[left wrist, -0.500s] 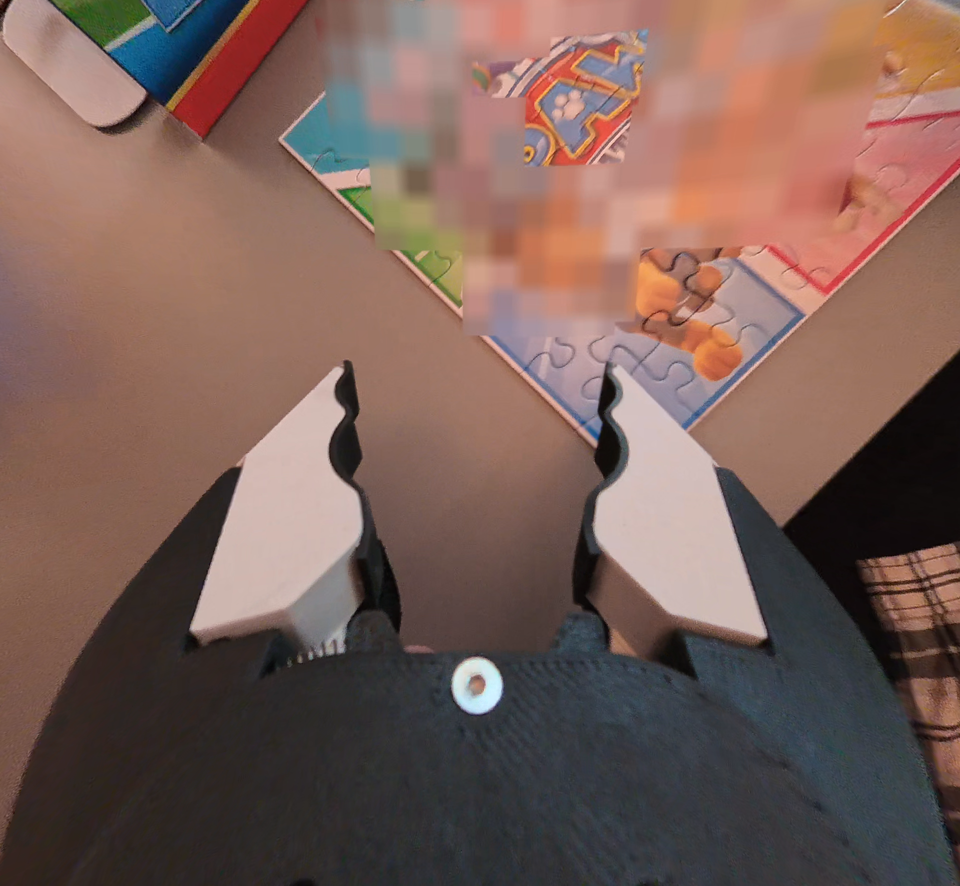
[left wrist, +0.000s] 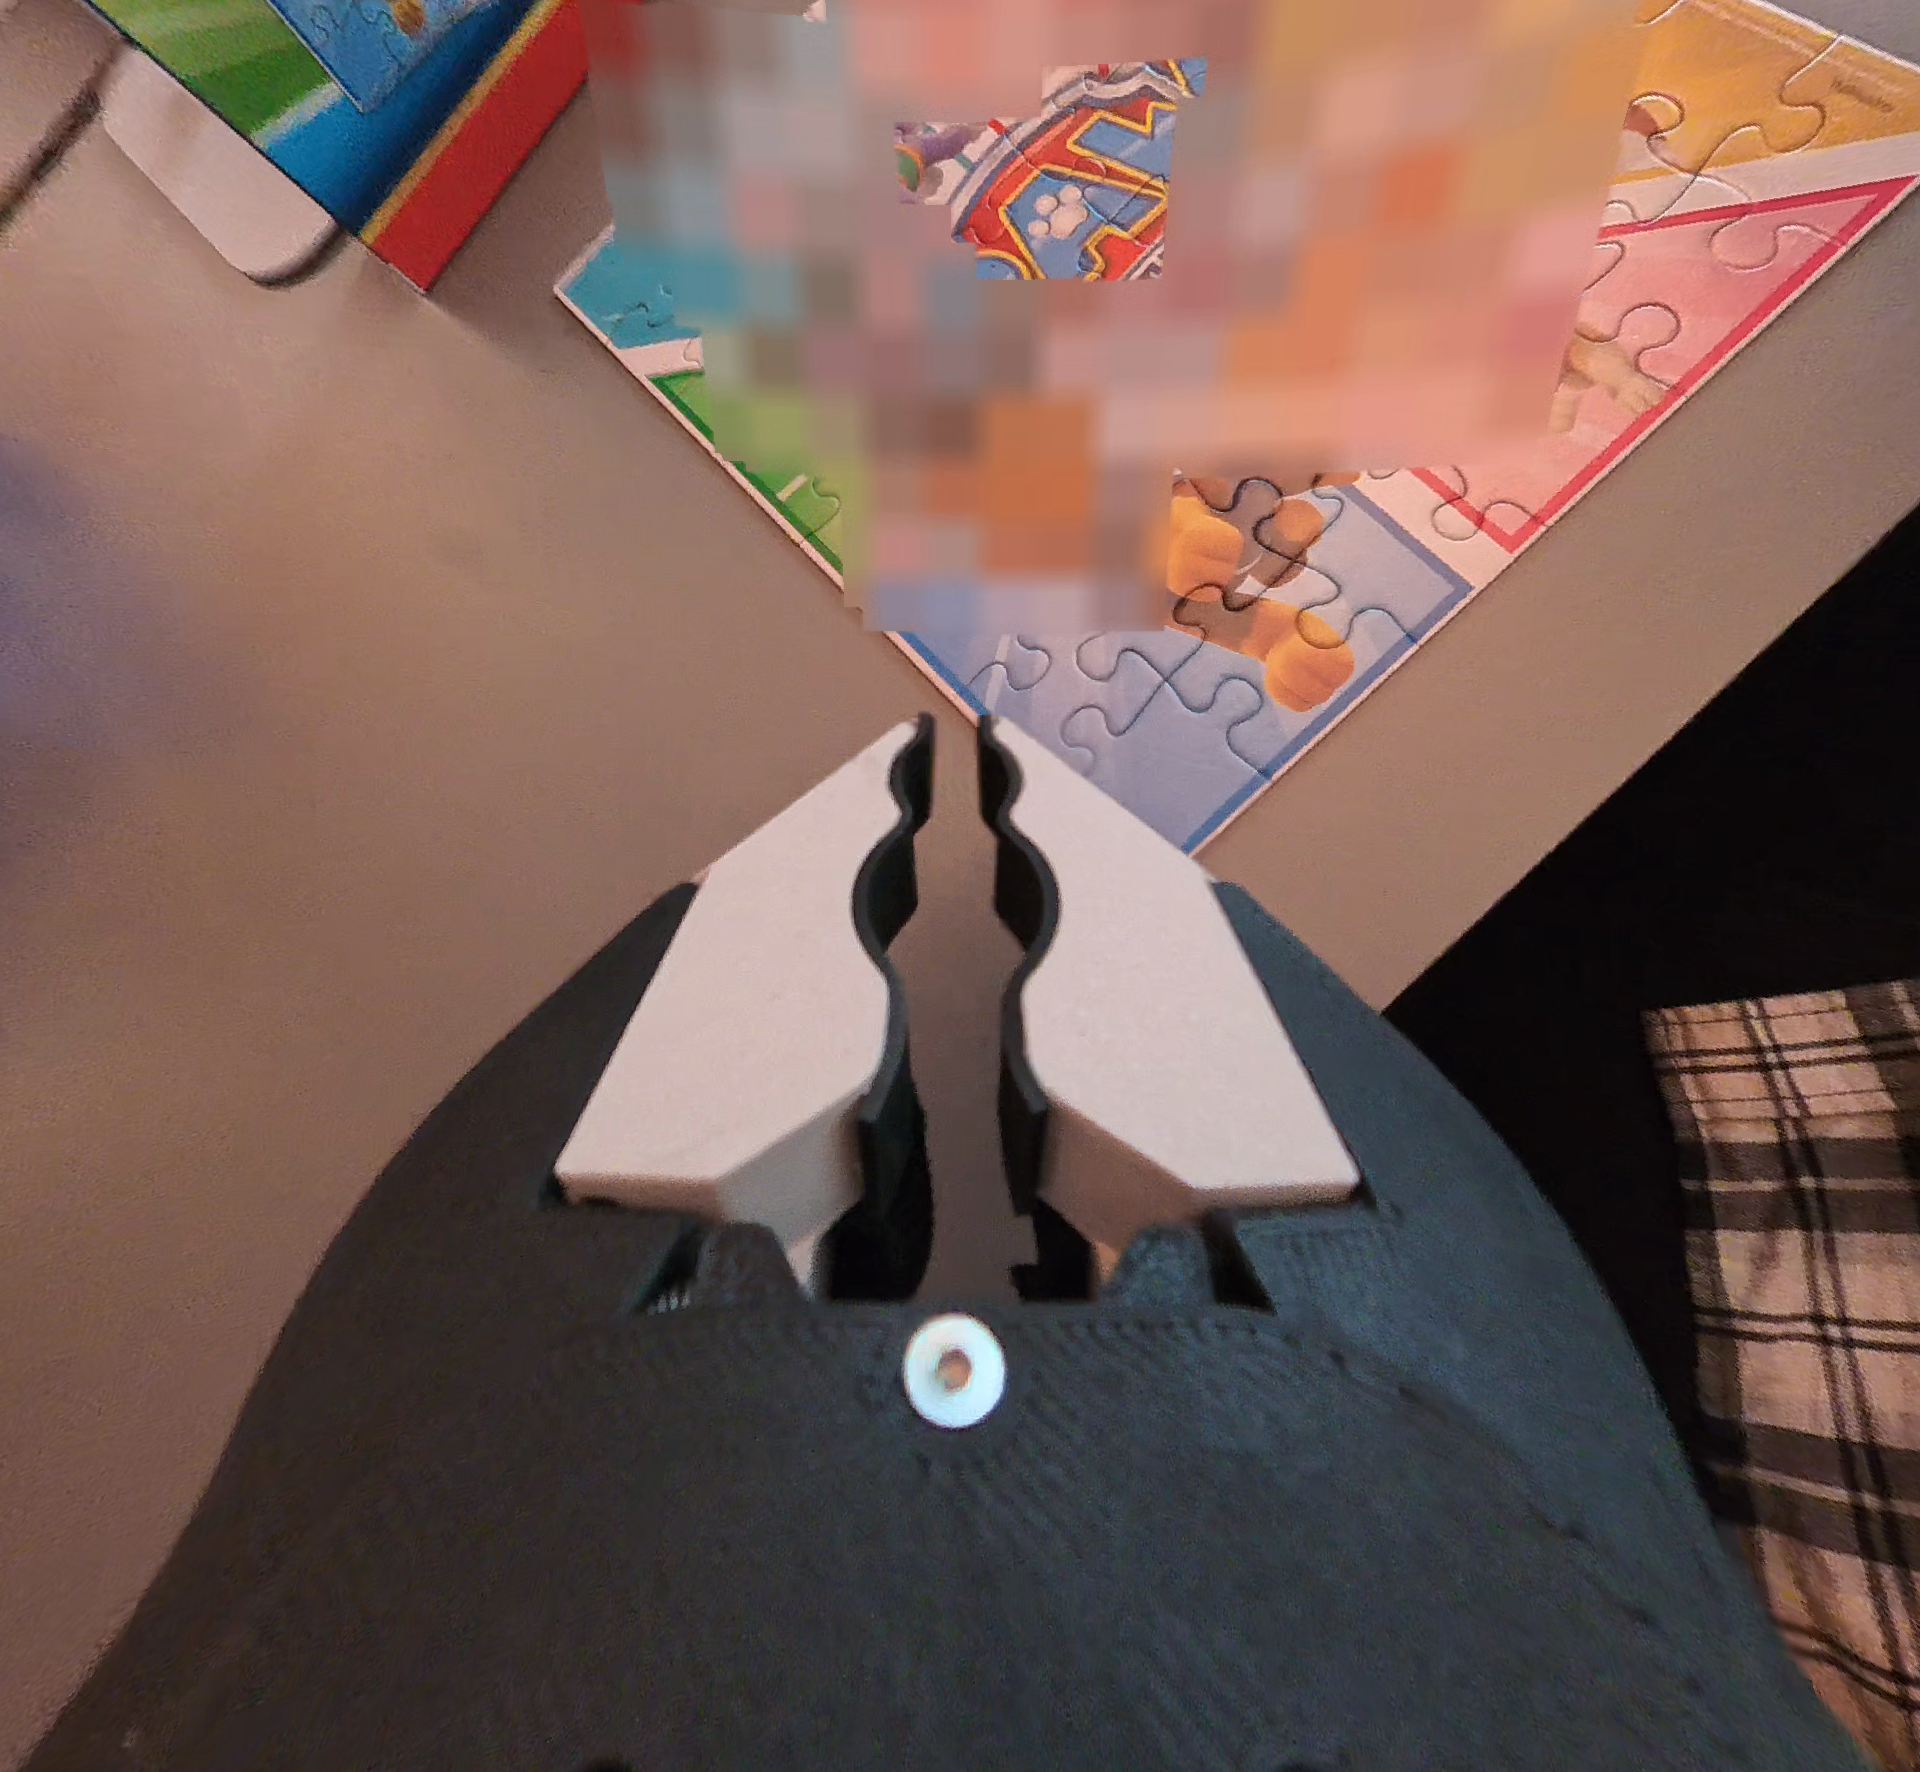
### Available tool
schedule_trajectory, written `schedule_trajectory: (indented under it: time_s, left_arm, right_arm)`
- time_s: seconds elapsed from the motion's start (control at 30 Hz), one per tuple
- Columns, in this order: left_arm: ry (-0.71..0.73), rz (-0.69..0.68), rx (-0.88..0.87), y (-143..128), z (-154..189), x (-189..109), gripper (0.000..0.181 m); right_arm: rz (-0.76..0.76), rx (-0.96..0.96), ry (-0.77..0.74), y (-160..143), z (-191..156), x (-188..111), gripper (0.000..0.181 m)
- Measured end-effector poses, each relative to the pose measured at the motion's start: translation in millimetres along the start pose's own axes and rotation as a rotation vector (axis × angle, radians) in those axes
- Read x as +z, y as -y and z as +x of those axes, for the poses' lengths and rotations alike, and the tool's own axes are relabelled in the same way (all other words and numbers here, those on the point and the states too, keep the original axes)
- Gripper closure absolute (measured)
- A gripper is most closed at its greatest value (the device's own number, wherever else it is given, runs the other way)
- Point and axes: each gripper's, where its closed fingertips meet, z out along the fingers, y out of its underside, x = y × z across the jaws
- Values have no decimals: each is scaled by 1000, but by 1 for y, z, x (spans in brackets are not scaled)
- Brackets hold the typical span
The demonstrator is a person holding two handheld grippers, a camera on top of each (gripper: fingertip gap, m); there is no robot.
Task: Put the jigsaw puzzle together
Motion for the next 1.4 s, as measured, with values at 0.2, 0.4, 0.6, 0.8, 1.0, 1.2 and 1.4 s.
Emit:
schedule_trajectory:
  time_s: [0.2, 0.4, 0.6, 0.8, 1.0, 1.2, 1.4]
  left_arm:
    - [-90, -116, -72, -25, 15, 26, 167]
    - [-98, -66, -91, -20, 26, 28, 179]
    - [-110, -74, -89, -16, 31, 30, 179]
    - [-19, -29, -166, -13, 2, 20, 121]
    - [66, -1, -165, 6, -8, 23, 82]
    - [93, -32, -87, 19, 13, 37, 79]
    - [117, -50, -61, 20, 29, 33, 80]
  right_arm:
    - [-71, -23, 62, -10, -25, 32, 177]
    - [-120, -68, 15, -15, -16, 64, 181]
    - [-132, -89, 12, -12, -13, 68, 181]
    - [-47, 12, -53, -4, 11, 53, 158]
    - [-36, 80, -191, -5, 38, 39, 86]
    - [-8, 43, -206, 5, 10, 44, 77]
    - [30, 0, -195, 23, -17, 44, 74]
